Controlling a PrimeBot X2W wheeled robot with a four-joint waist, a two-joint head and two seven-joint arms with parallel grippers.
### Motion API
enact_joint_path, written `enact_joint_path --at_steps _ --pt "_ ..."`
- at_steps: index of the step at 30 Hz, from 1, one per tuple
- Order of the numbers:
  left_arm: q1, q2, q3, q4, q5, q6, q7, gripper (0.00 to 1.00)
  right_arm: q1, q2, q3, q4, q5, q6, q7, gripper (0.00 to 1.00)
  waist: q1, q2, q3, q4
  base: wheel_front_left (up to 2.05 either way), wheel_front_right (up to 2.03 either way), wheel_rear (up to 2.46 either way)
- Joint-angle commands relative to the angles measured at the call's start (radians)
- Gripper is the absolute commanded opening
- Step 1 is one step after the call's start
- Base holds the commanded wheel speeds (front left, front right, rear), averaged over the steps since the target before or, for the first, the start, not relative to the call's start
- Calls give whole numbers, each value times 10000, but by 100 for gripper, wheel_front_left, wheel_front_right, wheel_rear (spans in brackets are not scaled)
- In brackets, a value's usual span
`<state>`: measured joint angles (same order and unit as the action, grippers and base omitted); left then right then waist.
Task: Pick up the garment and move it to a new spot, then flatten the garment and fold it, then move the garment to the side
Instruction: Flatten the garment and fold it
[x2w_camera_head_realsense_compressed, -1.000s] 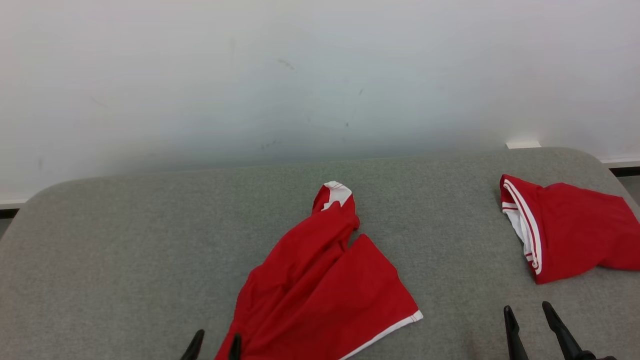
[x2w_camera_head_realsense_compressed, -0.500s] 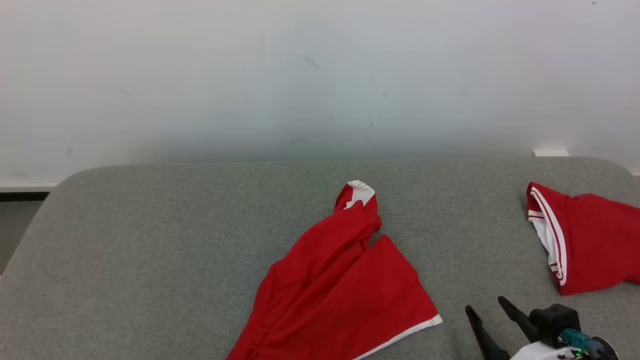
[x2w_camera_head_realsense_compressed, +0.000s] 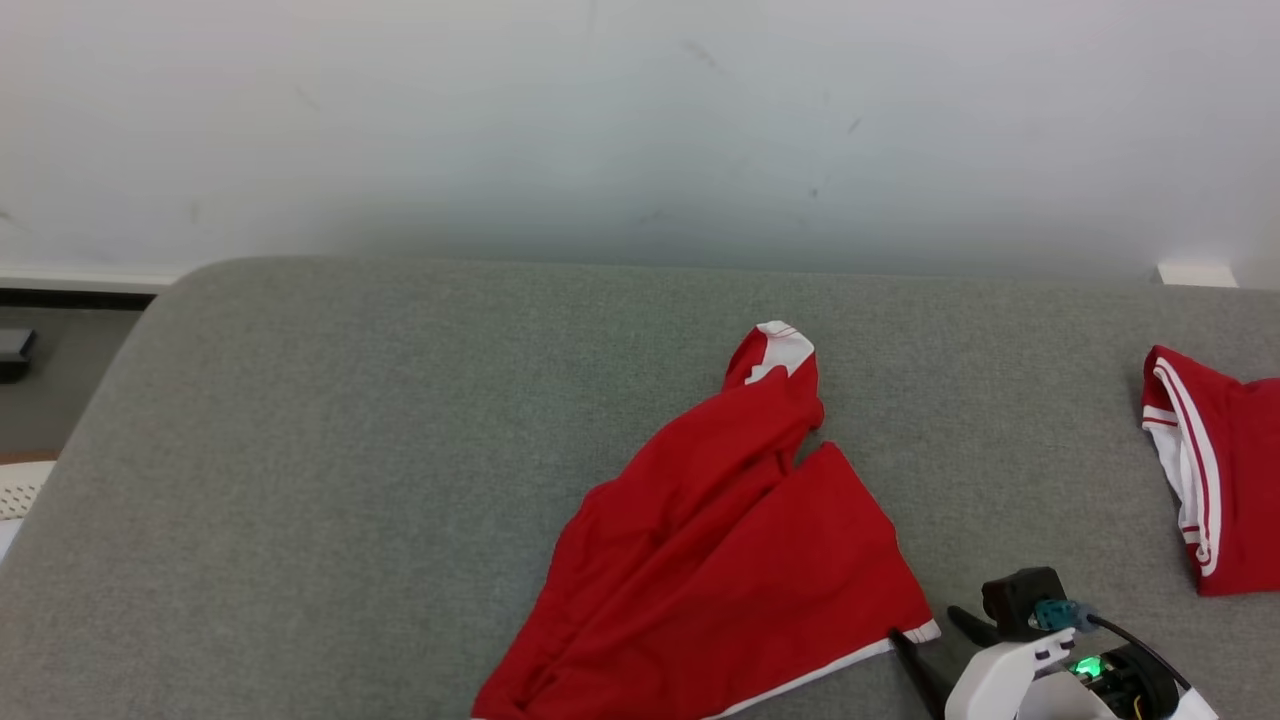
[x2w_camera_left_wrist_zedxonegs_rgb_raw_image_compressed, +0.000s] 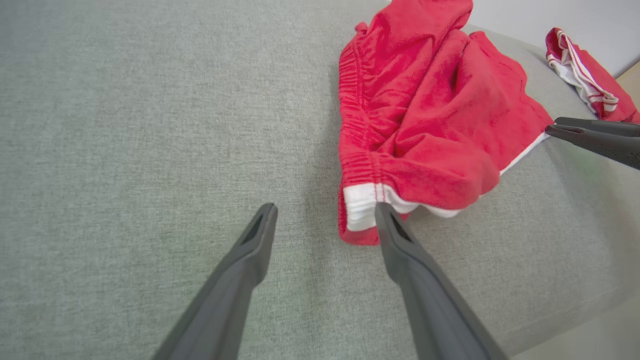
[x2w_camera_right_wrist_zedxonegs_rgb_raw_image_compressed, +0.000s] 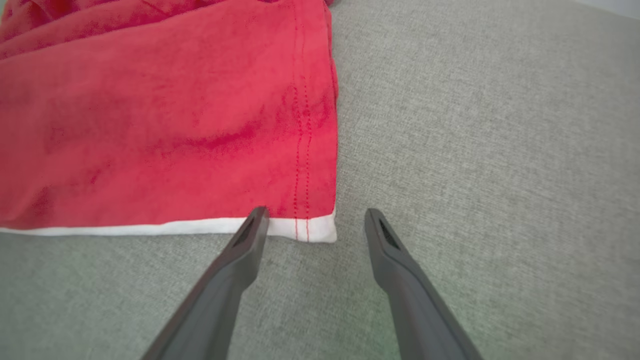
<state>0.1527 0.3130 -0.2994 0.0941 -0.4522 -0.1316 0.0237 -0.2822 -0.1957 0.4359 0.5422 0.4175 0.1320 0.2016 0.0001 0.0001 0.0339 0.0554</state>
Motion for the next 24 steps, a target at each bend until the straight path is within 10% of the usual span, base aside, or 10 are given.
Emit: enact_joint_path --at_steps 1,21,23,24 --pt "-171 107 -88 74 -189 20 -57 100 -227 -33 43 162 55 -28 14 100 -1 -1 172 55 0 0 0" --pt "-1556 827 -1806 648 -1903 20 -127 100 -1223 287 1497 1383 1034 -25 869 100 -1 -1 778 -87 0 0 0" --pt "-1686 848 -1968 741 -2056 20 -149 48 -1240 412 1846 1325 1244 24 1055 100 -1 -1 820 -114 0 0 0" --pt "-1755 881 -2010 792 -2137 21 -198 39 -1240 452 2050 1251 1390 44 1164 73 -1 -1 839 -124 0 0 0"
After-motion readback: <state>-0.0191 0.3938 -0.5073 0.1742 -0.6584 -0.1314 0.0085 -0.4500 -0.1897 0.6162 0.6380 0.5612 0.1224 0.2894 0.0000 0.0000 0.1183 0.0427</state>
